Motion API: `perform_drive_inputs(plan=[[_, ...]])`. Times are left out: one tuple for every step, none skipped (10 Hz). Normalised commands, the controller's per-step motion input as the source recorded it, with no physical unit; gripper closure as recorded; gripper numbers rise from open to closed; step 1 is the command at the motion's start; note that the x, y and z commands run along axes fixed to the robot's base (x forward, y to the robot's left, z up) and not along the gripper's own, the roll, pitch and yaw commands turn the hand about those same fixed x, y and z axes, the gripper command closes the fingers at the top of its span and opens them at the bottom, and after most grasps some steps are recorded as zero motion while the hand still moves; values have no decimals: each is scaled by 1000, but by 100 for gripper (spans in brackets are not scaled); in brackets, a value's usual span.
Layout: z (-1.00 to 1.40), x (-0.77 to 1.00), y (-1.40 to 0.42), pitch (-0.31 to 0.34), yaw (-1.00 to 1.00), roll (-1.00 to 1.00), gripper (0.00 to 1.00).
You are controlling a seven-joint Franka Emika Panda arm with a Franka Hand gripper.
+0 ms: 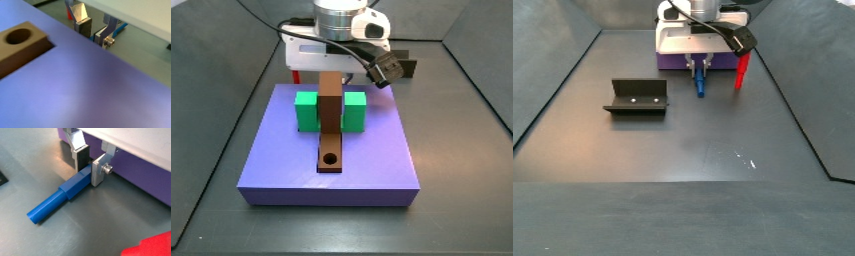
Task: Pick up the blue object. Move up. Place the blue object on the fixture. Regrasp the blue object. Move to above the board. Insert the blue object.
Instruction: Pick up the blue object.
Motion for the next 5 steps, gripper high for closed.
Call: perform_drive_inputs(plan=[[0,0,0,0,0,0,100],[0,0,0,0,0,0,100],[0,0,0,0,0,0,100],[0,0,0,0,0,0,100],[0,0,0,0,0,0,100]])
